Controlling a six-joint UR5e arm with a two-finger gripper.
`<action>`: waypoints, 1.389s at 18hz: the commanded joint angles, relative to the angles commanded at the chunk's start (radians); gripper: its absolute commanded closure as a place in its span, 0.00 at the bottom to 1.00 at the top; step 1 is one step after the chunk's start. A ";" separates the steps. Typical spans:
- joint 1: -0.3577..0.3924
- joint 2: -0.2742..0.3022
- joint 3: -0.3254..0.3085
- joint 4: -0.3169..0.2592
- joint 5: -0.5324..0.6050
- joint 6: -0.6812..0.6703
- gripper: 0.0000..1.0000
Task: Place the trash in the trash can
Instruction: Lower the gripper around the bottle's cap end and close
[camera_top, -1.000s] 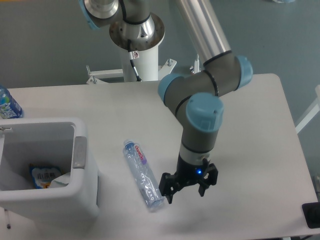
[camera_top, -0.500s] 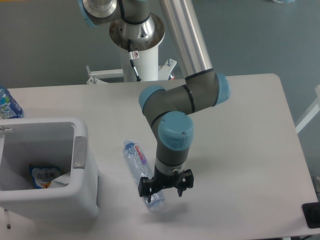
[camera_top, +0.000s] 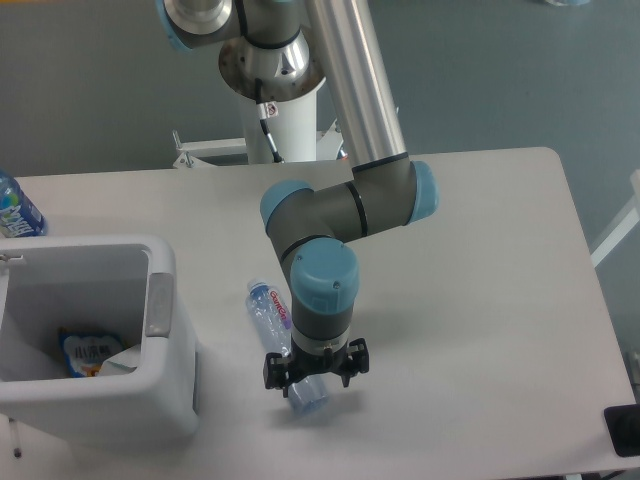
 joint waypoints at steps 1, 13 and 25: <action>-0.002 -0.002 -0.002 0.000 0.008 -0.002 0.01; -0.011 -0.002 -0.020 -0.002 0.017 -0.002 0.30; -0.011 0.011 -0.017 0.000 0.020 0.003 0.39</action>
